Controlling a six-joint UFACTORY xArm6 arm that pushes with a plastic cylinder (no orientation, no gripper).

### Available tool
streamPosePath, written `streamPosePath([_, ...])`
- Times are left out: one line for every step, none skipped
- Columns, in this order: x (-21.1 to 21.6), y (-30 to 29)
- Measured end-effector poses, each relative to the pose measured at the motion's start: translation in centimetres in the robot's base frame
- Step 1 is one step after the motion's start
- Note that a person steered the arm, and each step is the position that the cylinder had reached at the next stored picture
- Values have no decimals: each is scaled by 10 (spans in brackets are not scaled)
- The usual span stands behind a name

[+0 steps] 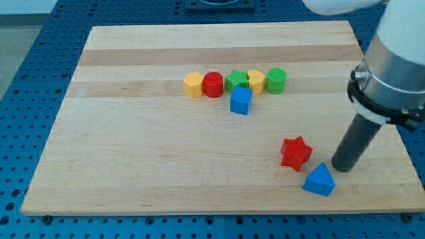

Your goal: Move the blue triangle to the bottom right of the blue cube

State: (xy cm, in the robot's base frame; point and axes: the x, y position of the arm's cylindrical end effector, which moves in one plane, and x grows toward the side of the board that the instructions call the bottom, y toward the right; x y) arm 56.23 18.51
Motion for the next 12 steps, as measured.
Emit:
streamPosePath([1, -2])
streamPosePath([1, 0])
streamPosePath([9, 9])
streamPosePath([34, 8])
streamPosePath([55, -2])
streamPosePath([56, -8])
streamPosePath([54, -8])
streamPosePath([47, -10])
streamPosePath([39, -24])
streamPosePath([38, -46])
streamPosePath([38, -72])
streamPosePath([37, -88])
